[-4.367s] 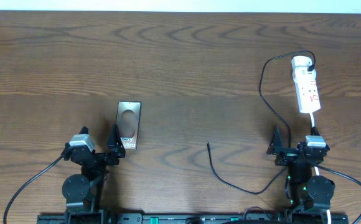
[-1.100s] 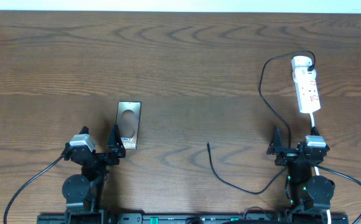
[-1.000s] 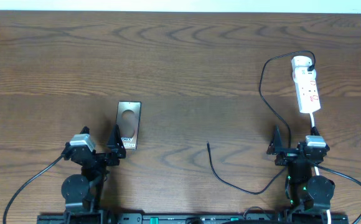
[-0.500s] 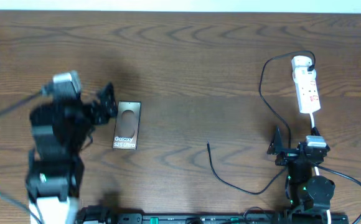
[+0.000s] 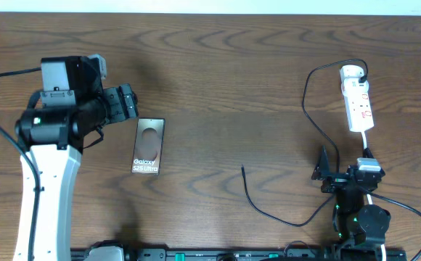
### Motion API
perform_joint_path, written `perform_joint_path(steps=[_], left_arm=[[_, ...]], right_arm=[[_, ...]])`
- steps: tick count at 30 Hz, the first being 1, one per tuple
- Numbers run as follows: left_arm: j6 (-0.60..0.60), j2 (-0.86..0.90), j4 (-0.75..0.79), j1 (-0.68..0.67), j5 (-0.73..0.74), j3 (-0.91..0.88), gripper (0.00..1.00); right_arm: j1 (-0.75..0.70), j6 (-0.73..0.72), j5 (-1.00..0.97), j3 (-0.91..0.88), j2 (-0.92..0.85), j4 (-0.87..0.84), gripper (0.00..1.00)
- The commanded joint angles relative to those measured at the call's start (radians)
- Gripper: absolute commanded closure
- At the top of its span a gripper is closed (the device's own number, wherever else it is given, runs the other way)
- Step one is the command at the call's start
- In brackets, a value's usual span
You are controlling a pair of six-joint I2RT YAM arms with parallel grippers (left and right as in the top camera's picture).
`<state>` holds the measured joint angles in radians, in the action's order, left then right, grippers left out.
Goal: Plug charger to phone and switch on socket
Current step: 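Lower the left gripper over the silver phone and grasp its bottom edge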
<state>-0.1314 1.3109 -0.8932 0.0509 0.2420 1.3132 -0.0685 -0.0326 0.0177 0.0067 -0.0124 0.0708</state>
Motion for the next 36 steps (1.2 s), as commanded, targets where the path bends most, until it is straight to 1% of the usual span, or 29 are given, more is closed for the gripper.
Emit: perform_joint_path(steps=[1,7,12,19,22,24,30,36], left_arm=[[0.04,0.036,-0.013,0.004,0.008,0.021,0.12],[0.054,0.146,-0.06,-0.031,-0.102,0.021,0.12],[0.094,0.301,-0.058,-0.058,-0.105,0.021,0.12],[0.108,0.435,-0.034,-0.092,-0.106,0.021,0.12],[0.116,0.462,-0.029,-0.104,-0.111,0.021,0.12],[0.116,0.481,-0.03,-0.12,-0.148,0.02,0.12],[0.116,0.49,-0.018,-0.14,-0.15,0.012,0.12],[0.116,0.49,0.063,-0.14,-0.149,-0.078,0.12]], right_arm=[[0.003,0.015,-0.008,-0.001,0.005,0.005,0.01],[0.003,0.015,-0.008,-0.001,0.005,0.005,0.01],[0.003,0.015,-0.008,-0.001,0.005,0.005,0.01],[0.003,0.015,-0.008,-0.001,0.005,0.005,0.01],[0.003,0.015,-0.008,-0.001,0.005,0.005,0.01],[0.003,0.015,-0.008,-0.001,0.005,0.005,0.01],[0.003,0.015,-0.008,-0.001,0.005,0.005,0.01],[0.003,0.015,-0.008,-0.001,0.005,0.005,0.01]])
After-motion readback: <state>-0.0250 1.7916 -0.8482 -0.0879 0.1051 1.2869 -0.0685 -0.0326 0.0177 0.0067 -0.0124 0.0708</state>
